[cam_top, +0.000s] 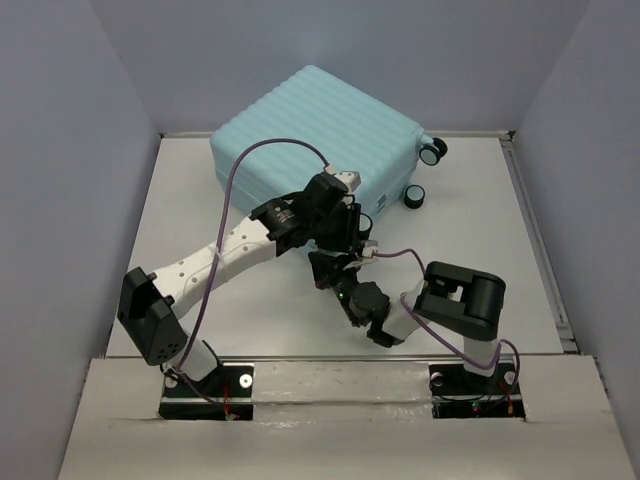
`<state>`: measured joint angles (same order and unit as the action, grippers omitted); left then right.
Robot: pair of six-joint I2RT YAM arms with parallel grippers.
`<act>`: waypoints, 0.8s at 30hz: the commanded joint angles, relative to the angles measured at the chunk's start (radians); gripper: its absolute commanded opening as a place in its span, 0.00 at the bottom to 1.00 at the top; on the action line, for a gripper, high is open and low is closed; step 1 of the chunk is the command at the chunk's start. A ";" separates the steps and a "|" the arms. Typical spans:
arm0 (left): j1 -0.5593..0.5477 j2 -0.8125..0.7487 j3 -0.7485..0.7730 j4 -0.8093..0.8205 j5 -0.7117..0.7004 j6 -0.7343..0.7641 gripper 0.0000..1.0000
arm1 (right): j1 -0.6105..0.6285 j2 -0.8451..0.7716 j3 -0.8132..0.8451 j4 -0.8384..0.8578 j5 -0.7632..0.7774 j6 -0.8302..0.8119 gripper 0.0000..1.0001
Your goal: Pack the luggage
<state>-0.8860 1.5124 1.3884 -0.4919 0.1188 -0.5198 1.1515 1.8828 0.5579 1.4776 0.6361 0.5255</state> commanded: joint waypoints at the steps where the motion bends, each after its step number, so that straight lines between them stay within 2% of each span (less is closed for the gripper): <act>1: -0.064 0.032 0.185 0.582 0.300 -0.149 0.57 | 0.097 0.070 0.250 0.239 -0.228 -0.099 0.07; 3: -0.064 0.019 0.173 0.596 0.291 -0.151 0.63 | 0.097 0.107 0.296 0.239 -0.228 -0.093 0.07; 4: -0.064 -0.001 0.155 0.598 0.286 -0.146 0.68 | 0.097 0.108 0.295 0.239 -0.234 -0.091 0.11; 5: -0.062 -0.017 0.141 0.589 0.279 -0.135 0.73 | 0.106 0.104 0.281 0.237 -0.231 -0.096 0.41; 6: -0.062 -0.038 0.130 0.579 0.248 -0.125 0.83 | 0.117 0.072 0.255 0.236 -0.221 -0.114 0.57; 9: -0.051 -0.151 0.054 0.553 0.133 -0.048 0.93 | 0.137 -0.013 0.085 0.141 -0.171 -0.088 0.93; 10: -0.050 -0.226 0.003 0.544 0.086 -0.005 0.94 | 0.137 -0.087 0.013 0.018 -0.183 -0.047 0.94; 12: -0.041 -0.306 -0.052 0.524 -0.017 0.027 0.97 | 0.137 -0.175 -0.024 -0.161 -0.211 -0.012 0.96; 13: -0.034 -0.389 -0.113 0.521 -0.097 0.046 0.98 | 0.137 -0.262 -0.035 -0.353 -0.217 0.014 0.97; 14: -0.027 -0.426 -0.146 0.515 -0.131 0.053 0.98 | 0.146 -0.302 -0.030 -0.455 -0.231 0.022 0.97; 15: -0.012 -0.463 -0.170 0.504 -0.210 0.060 0.99 | 0.146 -0.339 -0.020 -0.652 -0.272 0.031 0.98; 18: 0.019 -0.589 -0.290 0.469 -0.274 0.055 0.99 | 0.157 -0.454 0.040 -0.914 -0.311 0.037 0.99; 19: 0.031 -0.636 -0.357 0.463 -0.297 0.050 0.99 | 0.169 -0.482 0.051 -1.054 -0.325 0.034 0.99; 23: 0.039 -0.718 -0.520 0.438 -0.334 0.014 0.95 | 0.169 -0.632 0.092 -1.325 -0.343 0.021 0.98; 24: 0.039 -0.731 -0.546 0.438 -0.340 -0.005 0.90 | 0.169 -0.657 0.109 -1.365 -0.345 0.016 0.97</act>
<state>-0.8501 0.7757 0.9924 -0.0460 -0.1497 -0.4793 1.3136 1.3342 0.5915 0.4904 0.3370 0.5636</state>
